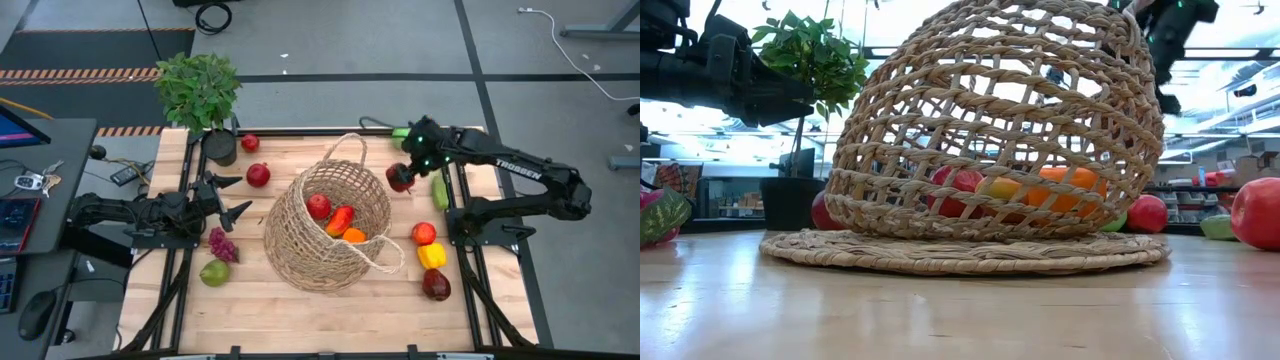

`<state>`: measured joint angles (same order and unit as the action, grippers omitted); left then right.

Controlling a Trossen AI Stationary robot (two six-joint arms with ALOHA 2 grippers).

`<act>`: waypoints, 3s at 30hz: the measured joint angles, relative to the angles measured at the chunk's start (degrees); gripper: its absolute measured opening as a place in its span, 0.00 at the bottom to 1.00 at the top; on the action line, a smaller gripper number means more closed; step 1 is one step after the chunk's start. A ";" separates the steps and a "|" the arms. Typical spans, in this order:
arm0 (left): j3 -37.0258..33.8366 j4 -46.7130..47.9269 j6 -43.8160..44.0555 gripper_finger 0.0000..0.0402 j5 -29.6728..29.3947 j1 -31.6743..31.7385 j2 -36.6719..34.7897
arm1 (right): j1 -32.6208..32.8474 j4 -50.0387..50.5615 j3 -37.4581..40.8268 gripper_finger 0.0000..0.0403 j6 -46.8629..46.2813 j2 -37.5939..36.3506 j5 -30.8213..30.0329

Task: Build produce basket
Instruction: Put the dark red apple into the brown basket

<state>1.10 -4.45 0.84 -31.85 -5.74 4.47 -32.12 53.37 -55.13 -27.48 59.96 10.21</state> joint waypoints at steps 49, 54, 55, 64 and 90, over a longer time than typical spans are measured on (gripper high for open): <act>0.02 0.00 -0.02 0.99 0.00 -0.02 0.02 | 25.71 -25.32 -17.57 0.80 21.47 1.12 6.09; 0.02 0.01 -0.01 0.99 0.01 -0.01 0.02 | 28.80 -25.39 -17.57 0.80 41.54 4.36 5.30; 0.02 0.00 -0.02 0.99 0.02 -0.02 0.02 | 29.50 -25.44 -17.57 0.80 44.77 5.22 5.27; 0.02 0.00 -0.02 0.99 0.02 -0.02 0.02 | 33.88 -25.62 -17.57 0.80 61.91 12.91 -7.57; 0.02 0.01 -0.02 0.99 0.02 -0.01 0.02 | 41.88 -35.88 -17.57 0.80 77.13 16.76 -21.42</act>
<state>1.13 -4.44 0.82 -31.83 -5.75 4.49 9.76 17.49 -72.71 49.64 76.73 -11.21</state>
